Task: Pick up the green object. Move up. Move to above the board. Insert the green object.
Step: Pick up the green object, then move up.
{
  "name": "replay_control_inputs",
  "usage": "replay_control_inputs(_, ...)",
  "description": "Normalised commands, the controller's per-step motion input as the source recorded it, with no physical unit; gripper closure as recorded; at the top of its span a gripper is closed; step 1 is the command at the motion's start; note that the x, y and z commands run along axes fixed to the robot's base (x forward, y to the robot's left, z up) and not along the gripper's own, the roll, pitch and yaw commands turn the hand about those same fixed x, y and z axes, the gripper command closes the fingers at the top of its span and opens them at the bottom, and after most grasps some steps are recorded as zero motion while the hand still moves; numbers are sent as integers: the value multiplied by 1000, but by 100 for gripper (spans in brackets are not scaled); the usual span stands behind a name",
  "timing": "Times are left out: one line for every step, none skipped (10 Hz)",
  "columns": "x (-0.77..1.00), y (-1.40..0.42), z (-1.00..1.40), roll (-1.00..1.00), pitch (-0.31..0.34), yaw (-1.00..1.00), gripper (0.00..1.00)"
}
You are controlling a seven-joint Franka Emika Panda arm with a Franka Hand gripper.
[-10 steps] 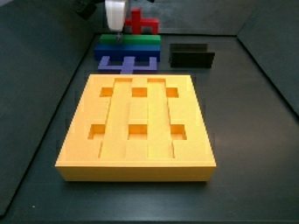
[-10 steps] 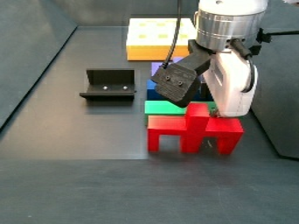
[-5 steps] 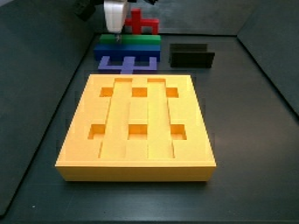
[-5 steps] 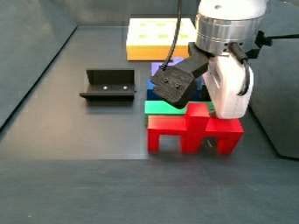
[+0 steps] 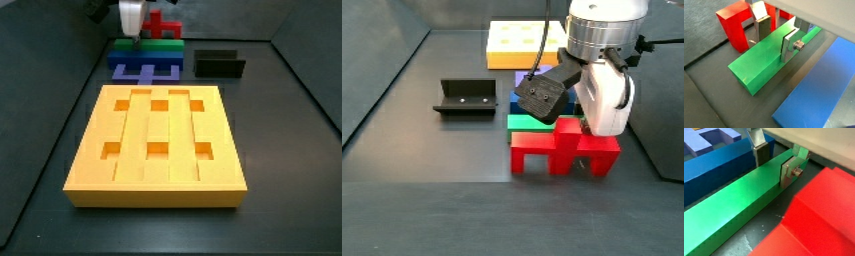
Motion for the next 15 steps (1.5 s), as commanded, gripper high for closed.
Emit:
replay_control_inputs(0, 0, 0, 0, 0, 0, 100)
replay_control_inputs(0, 0, 0, 0, 0, 0, 100)
replay_control_inputs(0, 0, 0, 0, 0, 0, 100)
replay_control_inputs(0, 0, 0, 0, 0, 0, 100)
replay_control_inputs(0, 0, 0, 0, 0, 0, 100)
replay_control_inputs(0, 0, 0, 0, 0, 0, 100)
replay_control_inputs(0, 0, 0, 0, 0, 0, 100)
replay_control_inputs(0, 0, 0, 0, 0, 0, 100)
replay_control_inputs(0, 0, 0, 0, 0, 0, 100)
replay_control_inputs(0, 0, 0, 0, 0, 0, 100)
replay_control_inputs(0, 0, 0, 0, 0, 0, 100)
replay_control_inputs(0, 0, 833, 0, 0, 0, 100)
replay_control_inputs(-108, 87, 752, -3, 54, -56, 100)
replay_control_inputs(-123, 64, 556, -9, 70, -62, 100)
replay_control_inputs(-70, 45, 278, -1, 37, -40, 100)
